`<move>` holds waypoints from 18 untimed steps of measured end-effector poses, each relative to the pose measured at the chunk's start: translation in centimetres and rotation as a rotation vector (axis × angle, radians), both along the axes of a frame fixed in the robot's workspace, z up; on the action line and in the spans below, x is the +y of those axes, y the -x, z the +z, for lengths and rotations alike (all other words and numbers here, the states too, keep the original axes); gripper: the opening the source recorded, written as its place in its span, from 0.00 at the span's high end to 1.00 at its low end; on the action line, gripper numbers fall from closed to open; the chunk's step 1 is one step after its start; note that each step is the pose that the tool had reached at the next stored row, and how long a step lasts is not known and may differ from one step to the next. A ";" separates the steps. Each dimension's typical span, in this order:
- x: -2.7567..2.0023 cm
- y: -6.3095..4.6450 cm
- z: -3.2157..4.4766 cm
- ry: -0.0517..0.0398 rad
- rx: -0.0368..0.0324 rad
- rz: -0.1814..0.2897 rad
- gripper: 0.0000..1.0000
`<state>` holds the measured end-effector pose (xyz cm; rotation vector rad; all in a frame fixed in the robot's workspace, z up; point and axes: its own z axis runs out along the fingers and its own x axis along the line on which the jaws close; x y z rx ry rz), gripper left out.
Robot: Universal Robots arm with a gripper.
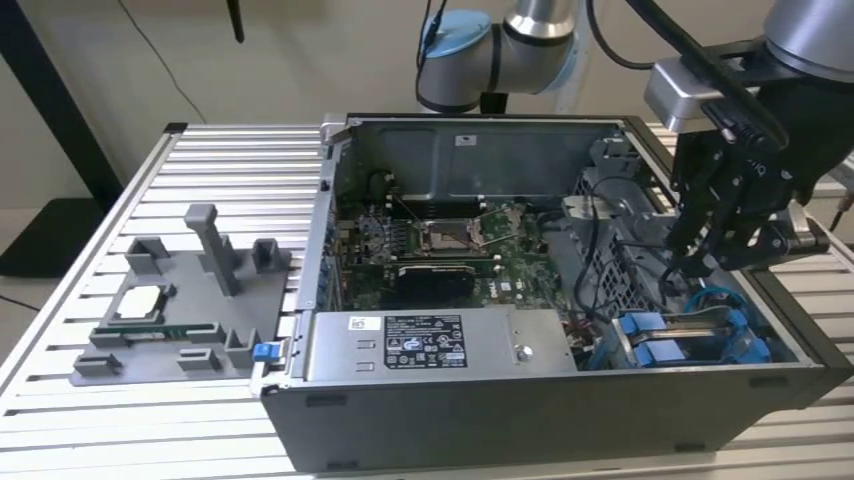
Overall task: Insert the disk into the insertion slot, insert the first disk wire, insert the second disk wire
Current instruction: 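Insert the first disk wire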
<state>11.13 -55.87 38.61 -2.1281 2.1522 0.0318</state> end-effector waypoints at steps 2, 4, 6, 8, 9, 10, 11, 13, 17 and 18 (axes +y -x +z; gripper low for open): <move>0.00 0.1 -0.02 -0.0049 -0.0047 0.000 1.00; 0.00 0.1 -0.04 -0.0130 -0.0093 0.000 1.00; 0.01 0.1 -0.05 -0.0165 -0.0112 0.000 1.00; 0.01 0.1 -0.06 -0.0168 -0.0114 0.000 1.00; 0.00 0.1 -0.06 -0.0169 -0.0114 0.000 1.00; 0.00 0.1 -0.06 -0.0168 -0.0114 0.000 1.00; 0.00 0.1 -0.06 -0.0168 -0.0114 0.000 1.00; 0.00 0.1 -0.06 -0.0162 -0.0114 0.000 1.00; -0.01 0.1 -0.09 -0.0141 -0.0113 0.000 1.00; -0.01 0.1 -0.14 -0.0133 -0.0112 0.000 1.00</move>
